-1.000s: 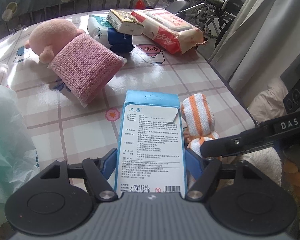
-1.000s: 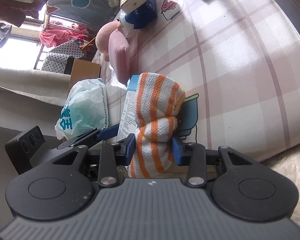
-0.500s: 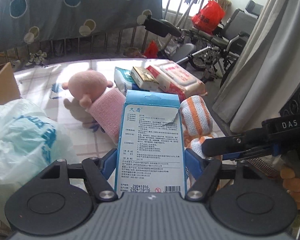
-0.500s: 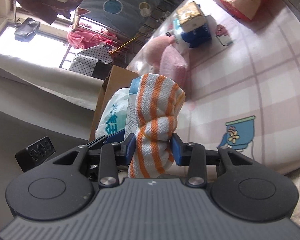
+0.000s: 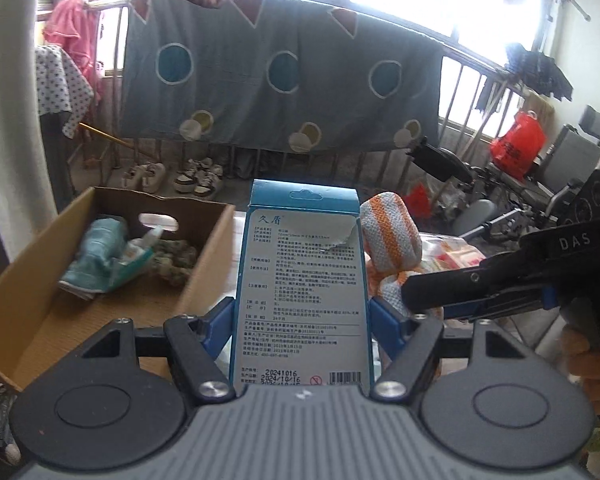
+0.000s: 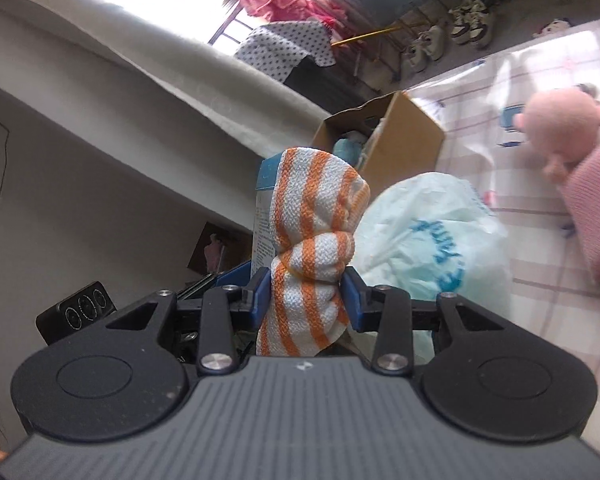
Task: Organize soft objects
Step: 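Carry the medicine box and striped sock with both grippers over the cardboard box, then open both grippers to drop the medicine box and sock into the box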
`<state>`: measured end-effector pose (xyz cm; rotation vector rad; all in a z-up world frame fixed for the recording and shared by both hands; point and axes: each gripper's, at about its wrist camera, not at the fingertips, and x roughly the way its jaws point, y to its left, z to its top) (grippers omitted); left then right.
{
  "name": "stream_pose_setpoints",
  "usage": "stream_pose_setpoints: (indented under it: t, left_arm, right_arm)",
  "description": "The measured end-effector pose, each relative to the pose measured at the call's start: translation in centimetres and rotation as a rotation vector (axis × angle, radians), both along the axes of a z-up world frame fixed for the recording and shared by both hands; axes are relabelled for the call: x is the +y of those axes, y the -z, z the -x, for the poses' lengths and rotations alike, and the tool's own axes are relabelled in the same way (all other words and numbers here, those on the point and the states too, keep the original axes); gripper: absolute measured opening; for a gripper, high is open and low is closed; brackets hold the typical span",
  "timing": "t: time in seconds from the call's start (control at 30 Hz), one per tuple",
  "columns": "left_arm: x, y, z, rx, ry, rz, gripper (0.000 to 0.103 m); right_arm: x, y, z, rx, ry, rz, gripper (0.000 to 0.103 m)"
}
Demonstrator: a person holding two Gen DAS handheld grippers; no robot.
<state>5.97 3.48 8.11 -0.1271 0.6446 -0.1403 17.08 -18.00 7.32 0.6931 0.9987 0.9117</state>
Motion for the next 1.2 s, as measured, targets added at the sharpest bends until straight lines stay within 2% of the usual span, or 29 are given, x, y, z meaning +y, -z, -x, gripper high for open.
stream_pose_setpoints:
  t: [0.13, 0.27, 0.37, 0.5, 0.63, 0.8, 0.97, 1.2]
  left_arm:
    - [6.4, -0.7, -2.0, 0.030, -0.069, -0.055, 0.073]
    - [12.8, 0.4, -5.4, 0.118, -0.113, -0.059, 0.073]
    - [16.7, 2.2, -7.7, 0.183, -0.132, -0.073, 0.073]
    - [19.6, 4.9, -11.1, 0.270, -0.147, -0.123, 0.073]
    - [20.9, 7.5, -13.8, 0.329, -0.140, -0.150, 0.073]
    - [21.3, 9.7, -15.6, 0.369, -0.144, -0.154, 0.073]
    - [21.5, 11.0, -16.6, 0.409, -0.169, -0.205, 0.073]
    - [22.1, 11.3, -17.3, 0.415, -0.198, -0.239, 0.073]
  right_arm:
    - [8.1, -1.9, -3.9, 0.027, -0.078, 0.023, 0.037]
    - [16.3, -2.4, -7.6, 0.053, -0.127, 0.099, 0.037]
    - [21.7, -1.3, -10.0, 0.096, -0.153, 0.166, 0.037]
    - [27.0, 1.3, -12.5, 0.163, -0.165, 0.258, 0.037]
    - [30.0, 3.8, -14.3, 0.196, -0.151, 0.359, 0.037]
    - [30.9, 6.3, -16.5, 0.243, -0.082, 0.464, 0.037]
    - [32.9, 8.2, -19.0, 0.281, -0.028, 0.494, 0.039]
    - [34.8, 11.1, -20.1, 0.333, -0.034, 0.517, 0.038]
